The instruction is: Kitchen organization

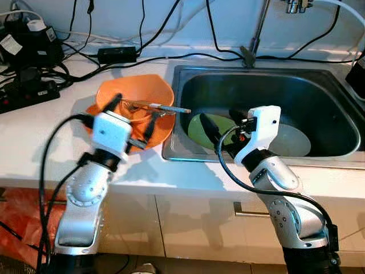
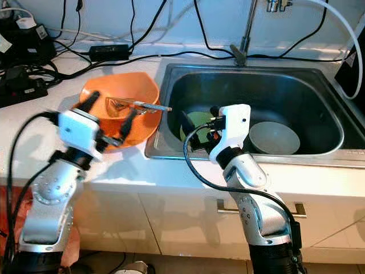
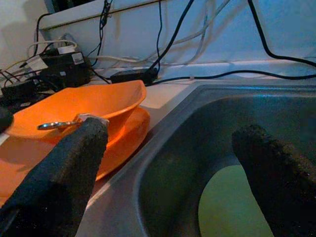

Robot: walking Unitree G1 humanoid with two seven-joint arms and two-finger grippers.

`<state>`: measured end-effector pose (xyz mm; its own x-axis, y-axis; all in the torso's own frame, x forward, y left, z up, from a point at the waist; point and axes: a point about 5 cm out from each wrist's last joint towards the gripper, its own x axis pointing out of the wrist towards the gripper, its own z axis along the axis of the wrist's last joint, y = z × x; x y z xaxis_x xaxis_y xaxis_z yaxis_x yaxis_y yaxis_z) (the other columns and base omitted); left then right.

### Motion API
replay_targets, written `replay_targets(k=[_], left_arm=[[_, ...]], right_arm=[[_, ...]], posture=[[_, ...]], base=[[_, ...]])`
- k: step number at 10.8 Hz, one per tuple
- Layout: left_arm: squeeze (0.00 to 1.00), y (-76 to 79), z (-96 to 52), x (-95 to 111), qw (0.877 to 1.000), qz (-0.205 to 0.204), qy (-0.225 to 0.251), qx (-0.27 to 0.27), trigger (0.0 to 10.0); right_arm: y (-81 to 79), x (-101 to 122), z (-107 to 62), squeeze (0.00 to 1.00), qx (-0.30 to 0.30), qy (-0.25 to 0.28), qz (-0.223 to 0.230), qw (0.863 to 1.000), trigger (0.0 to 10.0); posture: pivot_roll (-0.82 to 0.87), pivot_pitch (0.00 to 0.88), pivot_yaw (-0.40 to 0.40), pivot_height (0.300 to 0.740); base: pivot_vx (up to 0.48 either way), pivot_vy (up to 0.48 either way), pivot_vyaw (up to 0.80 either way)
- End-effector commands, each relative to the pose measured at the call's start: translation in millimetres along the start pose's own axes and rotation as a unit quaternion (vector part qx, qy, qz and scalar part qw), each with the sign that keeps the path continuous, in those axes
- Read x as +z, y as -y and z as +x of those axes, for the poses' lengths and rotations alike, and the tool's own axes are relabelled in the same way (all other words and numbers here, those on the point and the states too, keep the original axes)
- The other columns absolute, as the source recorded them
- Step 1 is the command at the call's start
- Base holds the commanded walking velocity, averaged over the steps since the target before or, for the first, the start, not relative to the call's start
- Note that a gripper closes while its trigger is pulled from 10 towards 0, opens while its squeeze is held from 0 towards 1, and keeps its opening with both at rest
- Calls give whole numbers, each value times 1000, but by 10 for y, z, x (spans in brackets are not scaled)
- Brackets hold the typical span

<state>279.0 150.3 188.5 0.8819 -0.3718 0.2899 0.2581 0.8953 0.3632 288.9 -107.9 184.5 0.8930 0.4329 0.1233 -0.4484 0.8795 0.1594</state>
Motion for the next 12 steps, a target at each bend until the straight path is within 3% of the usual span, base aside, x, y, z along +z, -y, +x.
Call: replay_targets(k=[1, 2, 4, 6, 7, 8, 12], left_arm=[[0, 44, 10, -3, 1000, 8, 4, -22, 10000], [0, 124, -13, -75, 997, 25, -4, -79, 10000], [0, 118, -4, -193, 991, 55, -17, -121, 10000], [0, 42, 46, -253, 987, 91, -18, -132, 10000], [0, -75, 91, -282, 986, 110, -24, -124, 10000], [0, -189, 148, -283, 985, 125, -23, -118, 10000], [0, -273, 262, -287, 984, 139, -8, -112, 10000]], right_arm=[[15, 6, -3, 0, -7, 3, -1, 1000, 10000], [12, 0, -6, 0, -5, 1, -2, 1000, 10000], [28, 10, -17, 0, -6, 0, -5, 1000, 10000], [46, 21, -23, 0, -8, 1, -7, 1000, 10000], [27, 29, -36, 0, 4, 0, -7, 1000, 10000], [-75, 30, -95, 0, 68, -16, 1, 998, 10000], [-82, 16, -272, 0, 164, -67, -25, 984, 10000]], posture=[[94, 49, 32, 740], [88, 52, 31, 740], [79, 54, 37, 740], [77, 55, 38, 740], [77, 55, 38, 740], [83, 54, 42, 740], [80, 49, 46, 740]], base=[[0, 0, 0], [0, 0, 0], [0, 0, 0], [0, 0, 0], [0, 0, 0], [0, 0, 0], [0, 0, 0]])
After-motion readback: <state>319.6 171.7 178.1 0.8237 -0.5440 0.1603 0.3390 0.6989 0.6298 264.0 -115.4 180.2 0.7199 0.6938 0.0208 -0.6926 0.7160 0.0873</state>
